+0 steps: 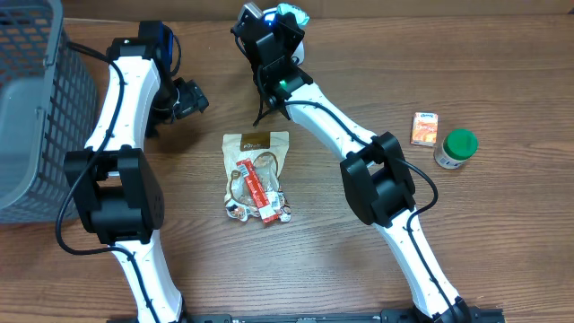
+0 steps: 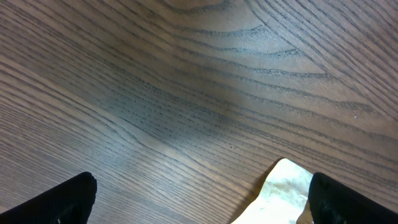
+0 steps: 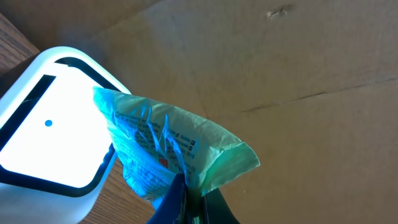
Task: Scan the item barcode
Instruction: 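Hold the wipes pack in front of the scanner, right gripper, then carry the wipes pack right and release it near the jar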
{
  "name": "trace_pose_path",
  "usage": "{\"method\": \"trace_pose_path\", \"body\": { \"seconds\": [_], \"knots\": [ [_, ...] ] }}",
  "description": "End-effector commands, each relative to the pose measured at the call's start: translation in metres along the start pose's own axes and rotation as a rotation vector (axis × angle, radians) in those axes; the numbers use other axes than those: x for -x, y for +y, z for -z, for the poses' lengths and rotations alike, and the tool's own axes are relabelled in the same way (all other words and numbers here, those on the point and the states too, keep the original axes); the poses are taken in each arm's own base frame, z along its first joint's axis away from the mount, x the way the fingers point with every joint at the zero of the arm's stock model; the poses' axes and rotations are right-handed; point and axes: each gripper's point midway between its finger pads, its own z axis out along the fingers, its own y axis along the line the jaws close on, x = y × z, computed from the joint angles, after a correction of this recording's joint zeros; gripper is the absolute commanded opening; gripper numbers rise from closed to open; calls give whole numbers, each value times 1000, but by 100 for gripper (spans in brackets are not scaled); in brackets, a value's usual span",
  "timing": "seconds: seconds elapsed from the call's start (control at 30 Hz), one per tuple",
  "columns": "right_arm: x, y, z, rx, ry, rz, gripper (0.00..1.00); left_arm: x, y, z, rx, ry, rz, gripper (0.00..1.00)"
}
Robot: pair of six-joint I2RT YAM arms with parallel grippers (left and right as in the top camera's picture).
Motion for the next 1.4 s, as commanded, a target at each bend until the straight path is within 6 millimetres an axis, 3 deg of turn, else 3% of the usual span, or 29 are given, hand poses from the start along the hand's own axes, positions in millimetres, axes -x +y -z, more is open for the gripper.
{"method": "trace_pose_path", "body": {
  "seconds": [0.0, 0.23, 0.43, 0.77, 0.93, 1.0, 1.13, 1.23, 1.37],
  "knots": [
    [1, 6, 0, 18, -7, 7, 4, 3, -4, 11, -12, -30, -18, 100],
    [6, 21, 9, 65, -19, -26, 4, 3, -4, 11, -12, -30, -18, 100],
    [3, 50, 18, 180, -16, -23, 4, 3, -4, 11, -12, -30, -18, 100],
    [1, 51, 20, 180, 2, -34, 4, 3, -4, 11, -12, -30, -18, 100],
    [8, 13, 32, 142, 9, -149, 4, 3, -4, 11, -12, -30, -18, 100],
    [13, -13, 41, 130, 0, -203, 4, 3, -4, 11, -12, -30, -18, 100],
    [19, -84, 67, 99, -18, -360, 4, 3, -4, 11, -12, -30, -18, 100],
    [11, -136, 90, 95, -9, -497, 4, 3, -4, 11, -12, -30, -18, 100],
    [-22, -169, 120, 208, 62, -633, 4, 3, -4, 11, -12, -30, -18, 100]
  ]
}}
